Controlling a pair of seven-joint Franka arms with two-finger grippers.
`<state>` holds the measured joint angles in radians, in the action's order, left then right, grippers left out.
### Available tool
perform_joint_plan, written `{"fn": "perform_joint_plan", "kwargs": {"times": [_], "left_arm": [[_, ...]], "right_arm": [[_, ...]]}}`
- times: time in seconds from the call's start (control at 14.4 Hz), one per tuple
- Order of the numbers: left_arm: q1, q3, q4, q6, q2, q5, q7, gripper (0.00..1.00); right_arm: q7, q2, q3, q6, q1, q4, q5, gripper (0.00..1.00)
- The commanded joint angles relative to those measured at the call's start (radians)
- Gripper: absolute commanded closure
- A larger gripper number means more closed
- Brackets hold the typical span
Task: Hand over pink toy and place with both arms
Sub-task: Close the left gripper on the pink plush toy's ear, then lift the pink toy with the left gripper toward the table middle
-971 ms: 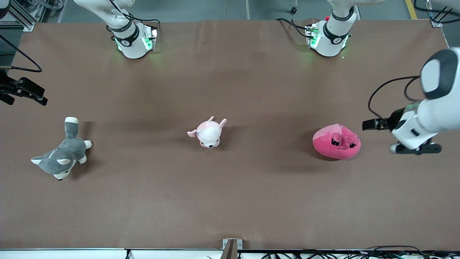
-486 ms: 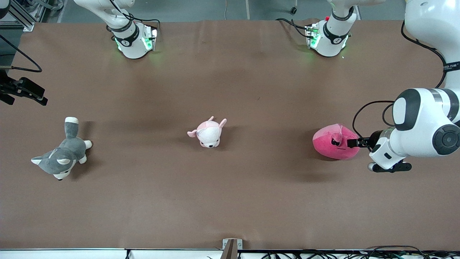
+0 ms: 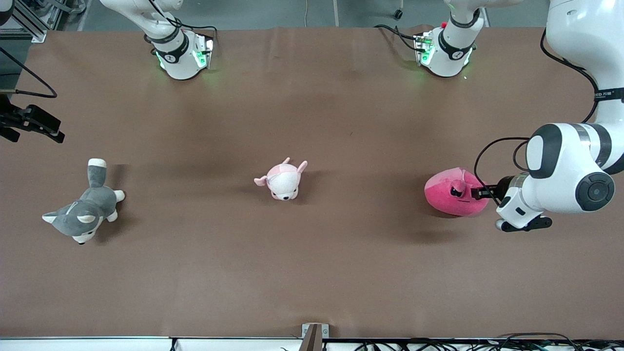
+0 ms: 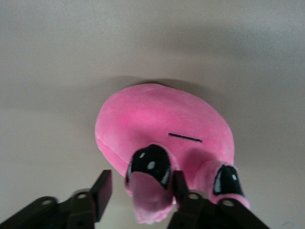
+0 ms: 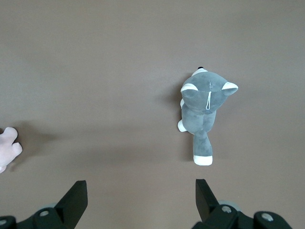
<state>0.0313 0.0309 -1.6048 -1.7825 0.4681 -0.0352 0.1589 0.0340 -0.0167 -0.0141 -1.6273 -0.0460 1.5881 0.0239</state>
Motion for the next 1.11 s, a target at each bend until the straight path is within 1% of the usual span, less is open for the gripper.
{"fn": "perform_joint_plan", "kwargs": {"times": [0.0,0.07,0.28,0.42,0.49,0.55,0.69,0.76,0.83,0.9,0.97,1.04], "left_arm": [[0.01,-0.002,-0.023,-0.018,-0.02,-0.022,0.066,0.89],[0.016,0.003,-0.021,-0.018,-0.02,-0.025,0.103,1.0],[0.022,0.004,-0.012,-0.012,-0.032,-0.023,0.114,1.0],[0.022,0.01,-0.003,-0.005,-0.066,-0.026,0.114,1.0],[0.018,0.024,0.015,0.005,-0.083,-0.028,0.119,1.0],[0.015,0.047,0.048,0.035,-0.098,-0.055,0.134,1.0],[0.018,0.066,0.141,0.11,-0.112,-0.144,0.186,1.0],[0.021,0.082,0.195,0.147,-0.115,-0.191,0.227,1.0],[0.021,0.107,0.227,0.169,-0.117,-0.233,0.275,1.0],[0.021,0.136,0.238,0.182,-0.118,-0.27,0.325,1.0],[0.022,0.167,0.259,0.181,-0.12,-0.302,0.376,1.0],[0.022,0.206,0.291,0.181,-0.118,-0.325,0.421,1.0]], "right_arm": [[0.017,-0.028,0.005,-0.003,-0.011,0.03,0.007,0.0],[0.017,-0.028,0.005,-0.003,-0.011,0.03,0.007,0.0],[0.017,-0.028,0.005,-0.003,-0.011,0.03,0.007,0.0],[0.017,-0.028,0.005,-0.003,-0.011,0.03,0.007,0.0],[0.017,-0.028,0.005,-0.003,-0.011,0.03,0.007,0.0],[0.017,-0.028,0.005,-0.003,-0.011,0.032,0.007,0.0],[0.017,-0.028,0.005,-0.002,-0.011,0.032,0.007,0.0],[0.017,-0.028,0.005,0.006,-0.011,0.03,0.005,0.0],[0.015,-0.026,0.003,0.016,-0.012,0.03,-0.007,0.0],[0.012,-0.022,0.005,0.024,-0.011,0.027,-0.021,0.0],[0.009,-0.022,0.002,0.03,-0.012,0.027,-0.086,0.04],[0.004,-0.022,0.002,0.046,-0.015,0.024,-0.178,0.14]]}}
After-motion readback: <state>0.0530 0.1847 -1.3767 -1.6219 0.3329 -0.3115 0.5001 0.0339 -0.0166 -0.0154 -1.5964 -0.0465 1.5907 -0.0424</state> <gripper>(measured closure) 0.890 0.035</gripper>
